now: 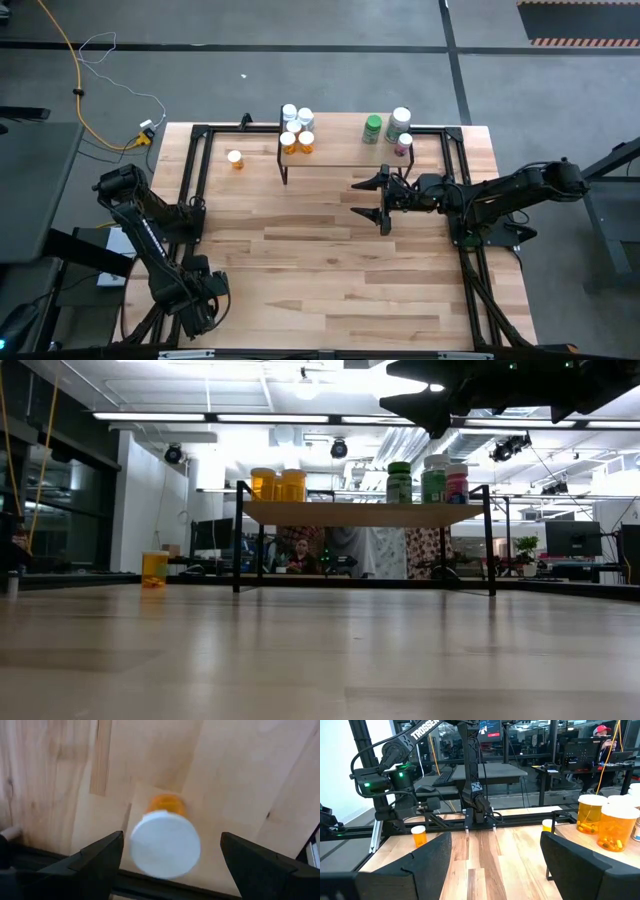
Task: Pick and place medicine bottles onto shelf by color
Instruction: Put the orange pill bottle on the shelf
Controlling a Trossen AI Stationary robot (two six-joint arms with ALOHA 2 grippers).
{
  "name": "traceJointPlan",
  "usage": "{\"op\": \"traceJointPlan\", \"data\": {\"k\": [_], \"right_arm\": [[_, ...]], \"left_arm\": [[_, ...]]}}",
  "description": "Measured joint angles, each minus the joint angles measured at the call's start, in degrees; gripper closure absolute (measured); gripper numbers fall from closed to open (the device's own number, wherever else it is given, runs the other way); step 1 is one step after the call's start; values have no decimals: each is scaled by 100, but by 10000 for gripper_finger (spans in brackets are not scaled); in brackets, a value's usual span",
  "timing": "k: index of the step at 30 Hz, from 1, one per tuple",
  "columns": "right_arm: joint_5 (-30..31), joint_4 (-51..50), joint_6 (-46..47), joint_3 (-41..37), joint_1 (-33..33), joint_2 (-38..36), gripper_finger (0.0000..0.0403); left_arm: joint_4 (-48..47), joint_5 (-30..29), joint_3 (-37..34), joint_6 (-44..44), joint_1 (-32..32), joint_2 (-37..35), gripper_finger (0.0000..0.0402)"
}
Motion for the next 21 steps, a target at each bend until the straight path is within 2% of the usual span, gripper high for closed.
{"op": "traceJointPlan", "data": {"k": [8, 21], "right_arm": [[0, 0, 0, 0, 0, 0, 107], [0, 0, 0, 0, 0, 0, 107]], "left_arm": [[37, -46, 0, 328, 158, 0, 78], [-61, -58, -17, 110, -84, -2, 78]]}}
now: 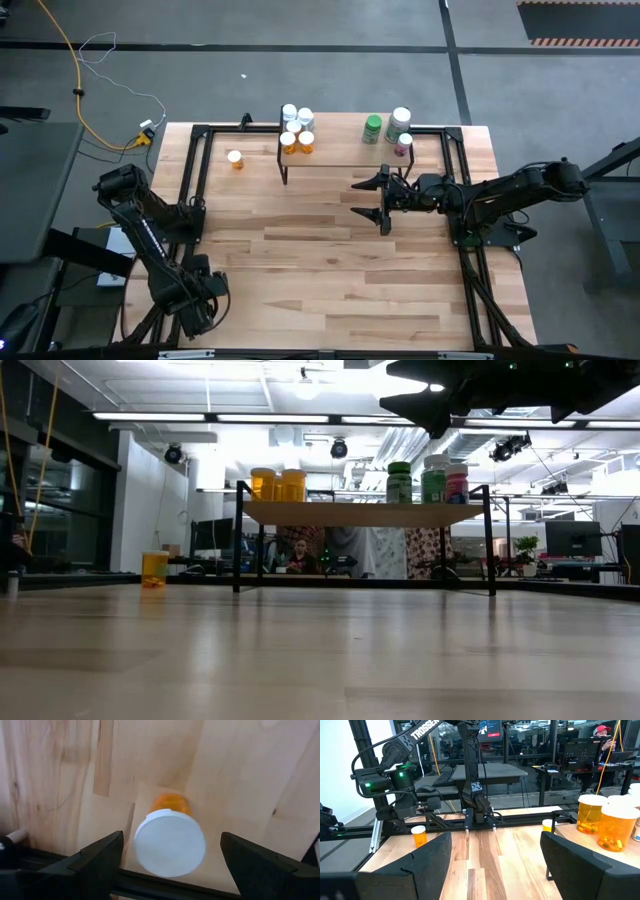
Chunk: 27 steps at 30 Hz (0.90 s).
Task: Pick and place medicine bottles onto shelf by color
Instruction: Put the orange pill bottle on the shelf
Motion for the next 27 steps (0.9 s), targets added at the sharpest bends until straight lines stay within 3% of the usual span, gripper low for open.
{"op": "traceJointPlan", "data": {"k": [6, 12, 18, 27], "right_arm": [[-1, 0, 0, 0, 0, 0, 107], [-2, 0, 0, 2, 0, 0, 107], [-2, 0, 0, 2, 0, 0, 107], [0, 0, 0, 2, 0, 0, 107]], "left_arm": [[407, 376, -433, -93, 18, -2, 78], [456, -14, -466, -17, 28, -2, 78], [456, 92, -466, -26, 24, -2, 80], [446, 95, -466, 2, 26, -151, 143]]}}
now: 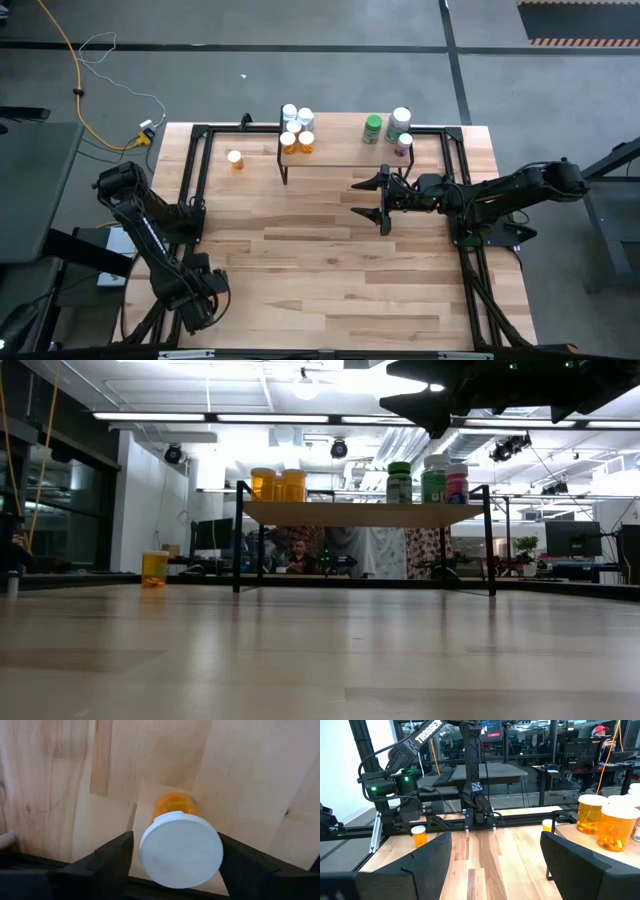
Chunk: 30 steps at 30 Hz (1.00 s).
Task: Pick and place medicine bottles onto shelf by color
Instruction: Put the orange pill bottle on the shelf
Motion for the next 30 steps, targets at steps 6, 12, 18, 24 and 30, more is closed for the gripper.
{"op": "traceJointPlan", "data": {"k": [6, 12, 18, 24, 30], "right_arm": [[-2, 0, 0, 0, 0, 0, 107], [-2, 0, 0, 0, 0, 0, 107], [-2, 0, 0, 0, 0, 0, 107], [0, -2, 0, 0, 0, 0, 107], [-1, 0, -2, 0, 0, 0, 107]], "left_arm": [[-29, -258, 0, -136, 0, -308, 185], [-67, -272, 0, -212, 0, -408, 194], [-65, -252, 1, -195, 66, -408, 192], [-62, -269, 78, 161, 365, -408, 192], [-73, -311, 392, 1126, 985, -408, 192]]}}
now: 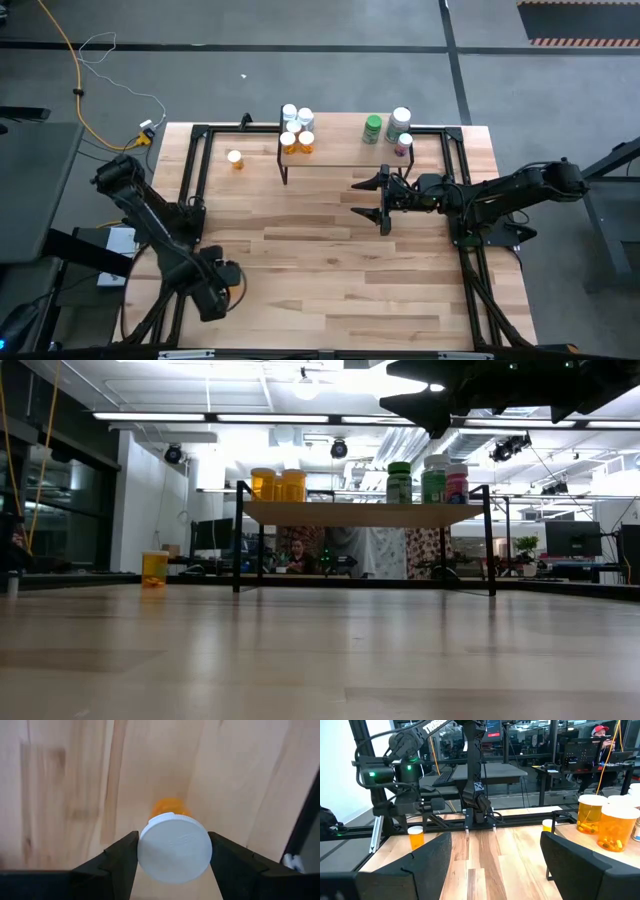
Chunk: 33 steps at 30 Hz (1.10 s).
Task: Pick and place medicine bottles onto shelf by color
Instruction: Put the orange pill bottle on the shelf
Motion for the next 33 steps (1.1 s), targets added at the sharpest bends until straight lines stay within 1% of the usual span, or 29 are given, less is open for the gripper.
{"op": "traceJointPlan", "data": {"k": [5, 8, 10, 14, 18, 22, 26, 28, 31, 33], "right_arm": [[-1, 0, 2, 0, 0, 0, 107], [-1, 0, 2, 0, 0, 0, 107], [0, 0, 2, 0, 0, 0, 107], [1, 0, 2, 0, 0, 0, 107], [0, 0, 2, 0, 0, 0, 107], [-1, -2, 1, 0, 0, 0, 107], [0, -4, 2, 0, 0, 0, 107], [-1, -4, 0, 0, 0, 0, 107], [0, -4, 1, 0, 0, 0, 107], [1, -7, 0, 0, 0, 0, 107]], "left_arm": [[-125, -3, 493, 1192, 833, 0, 192], [-466, -133, 934, 1944, 1420, 0, 192], [-787, -328, 1268, 2477, 1832, 0, 192], [-1168, -911, 1992, 3432, 2663, 0, 192], [-1163, -1422, 2639, 4295, 3465, 0, 192], [-1147, -1785, 3101, 4927, 4248, 66, 192], [-1068, -1805, 3376, 5233, 5018, 140, 192], [-1065, -1644, 3484, 5307, 5370, 242, 192], [-1079, -1389, 3810, 5386, 5703, 529, 193], [-1325, -1306, 4079, 5446, 5876, 779, 193]]}}
